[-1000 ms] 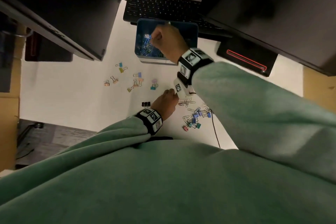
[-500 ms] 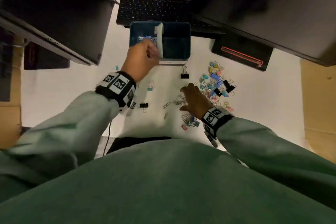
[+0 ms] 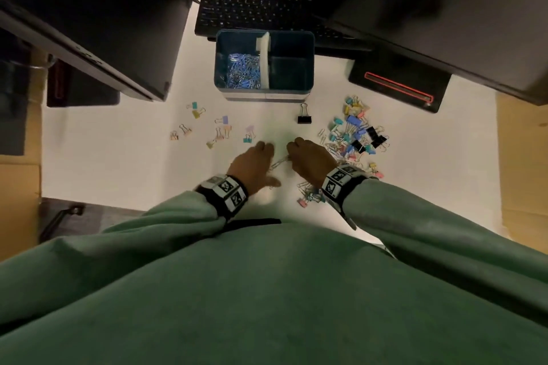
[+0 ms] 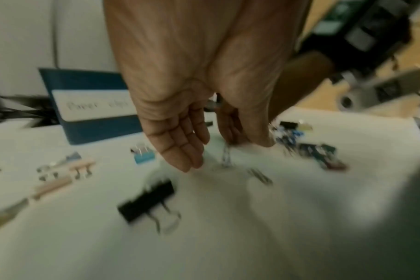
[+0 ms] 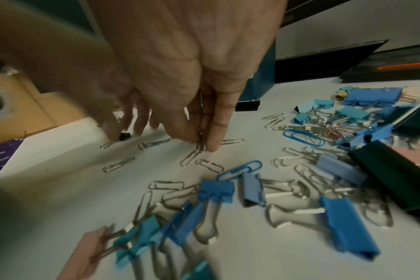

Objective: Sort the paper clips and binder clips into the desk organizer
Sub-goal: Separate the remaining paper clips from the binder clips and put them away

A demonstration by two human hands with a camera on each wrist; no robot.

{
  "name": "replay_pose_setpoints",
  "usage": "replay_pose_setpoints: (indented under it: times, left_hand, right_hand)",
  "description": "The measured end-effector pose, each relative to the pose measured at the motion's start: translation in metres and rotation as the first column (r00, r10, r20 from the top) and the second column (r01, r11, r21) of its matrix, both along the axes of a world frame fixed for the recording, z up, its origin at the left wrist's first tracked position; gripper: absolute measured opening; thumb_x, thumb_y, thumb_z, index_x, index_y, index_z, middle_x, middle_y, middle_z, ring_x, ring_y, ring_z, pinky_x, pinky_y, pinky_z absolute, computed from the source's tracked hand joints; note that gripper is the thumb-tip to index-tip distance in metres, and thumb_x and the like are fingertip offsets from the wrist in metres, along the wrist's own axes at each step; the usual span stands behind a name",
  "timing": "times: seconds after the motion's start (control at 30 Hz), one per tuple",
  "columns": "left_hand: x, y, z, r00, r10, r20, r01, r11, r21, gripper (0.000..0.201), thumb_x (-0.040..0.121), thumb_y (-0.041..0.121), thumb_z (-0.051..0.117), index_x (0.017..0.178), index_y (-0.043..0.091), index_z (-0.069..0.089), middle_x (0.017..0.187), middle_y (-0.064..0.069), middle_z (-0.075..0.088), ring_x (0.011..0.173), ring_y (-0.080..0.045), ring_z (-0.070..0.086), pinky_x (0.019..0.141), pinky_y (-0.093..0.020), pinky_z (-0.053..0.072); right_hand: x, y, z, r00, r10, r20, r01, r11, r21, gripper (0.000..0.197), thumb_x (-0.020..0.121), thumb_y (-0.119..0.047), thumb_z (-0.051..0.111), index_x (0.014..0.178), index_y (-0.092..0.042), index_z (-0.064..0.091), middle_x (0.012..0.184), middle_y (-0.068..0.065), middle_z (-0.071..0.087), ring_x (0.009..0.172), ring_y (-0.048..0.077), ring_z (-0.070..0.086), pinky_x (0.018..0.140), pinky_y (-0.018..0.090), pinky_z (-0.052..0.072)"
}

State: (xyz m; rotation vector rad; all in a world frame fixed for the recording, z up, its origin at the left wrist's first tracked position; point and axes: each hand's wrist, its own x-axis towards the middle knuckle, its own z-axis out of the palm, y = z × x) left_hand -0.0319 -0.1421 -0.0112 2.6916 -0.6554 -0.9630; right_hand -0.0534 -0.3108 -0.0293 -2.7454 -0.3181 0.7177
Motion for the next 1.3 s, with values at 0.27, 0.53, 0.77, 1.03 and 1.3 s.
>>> replay_pose_setpoints:
  times: [0.27,0.53,0.77,1.03,1.3]
  left_hand:
    - [-0.014,-0.005,-0.018,0.996,-0.036,0.08,0.037,0.999,-0.021,0.022,0.092,0.012,0.055,0.112,0.003,0.051,0.105,-0.014,0.056,0.093,-0.032,0.061,0.075,-0.038,0.051]
    - [-0.008,-0.003,-0.014,0.992,0.128,-0.017,-0.129,0.987,-0.101,0.014,0.082,0.01,0.055,0.095,0.009,0.061,0.093,-0.012,0.063,0.083,-0.03,0.063,0.071,-0.034,0.052]
    - [0.048,0.012,0.05,0.886,0.46,-0.062,-0.444,0.801,-0.402,0.005,0.08,0.01,0.066,0.082,0.014,0.066,0.078,0.004,0.066,0.066,-0.008,0.06,0.058,-0.008,0.045]
    - [0.164,0.013,0.065,0.763,0.628,0.153,-0.547,0.753,-0.365,0.011,0.084,0.015,0.058,0.083,0.01,0.068,0.088,-0.007,0.071,0.087,-0.025,0.065,0.084,-0.032,0.053]
    - [0.067,0.013,0.033,0.865,0.47,0.176,-0.391,0.85,-0.353,0.014,0.084,0.027,0.067,0.083,0.016,0.059,0.09,-0.004,0.062,0.076,-0.019,0.057,0.071,-0.031,0.051]
  right_hand:
    - [0.007,0.004,0.005,0.999,-0.026,-0.031,0.024,0.998,-0.056,0.019,0.089,-0.007,0.052,0.108,-0.003,0.053,0.108,0.016,0.056,0.094,0.035,0.061,0.07,0.037,0.043]
    - [-0.002,-0.001,0.003,0.981,-0.179,-0.078,0.179,0.984,0.001,0.014,0.085,-0.016,0.057,0.097,-0.007,0.058,0.097,0.013,0.062,0.087,0.034,0.061,0.066,0.033,0.041]
    - [0.034,-0.003,0.07,0.867,-0.492,-0.077,0.462,0.739,0.491,0.009,0.082,-0.01,0.07,0.09,-0.008,0.07,0.083,0.003,0.071,0.072,0.014,0.066,0.07,0.024,0.055]
    - [0.157,0.045,0.096,0.813,-0.582,0.009,0.516,0.728,0.451,0.014,0.09,-0.015,0.063,0.087,-0.007,0.074,0.083,0.004,0.073,0.073,0.016,0.069,0.075,0.032,0.059]
    - [0.068,-0.006,0.075,0.919,-0.39,0.056,0.343,0.86,0.377,0.015,0.092,-0.022,0.063,0.102,-0.011,0.065,0.095,0.003,0.069,0.083,0.014,0.063,0.074,0.025,0.051]
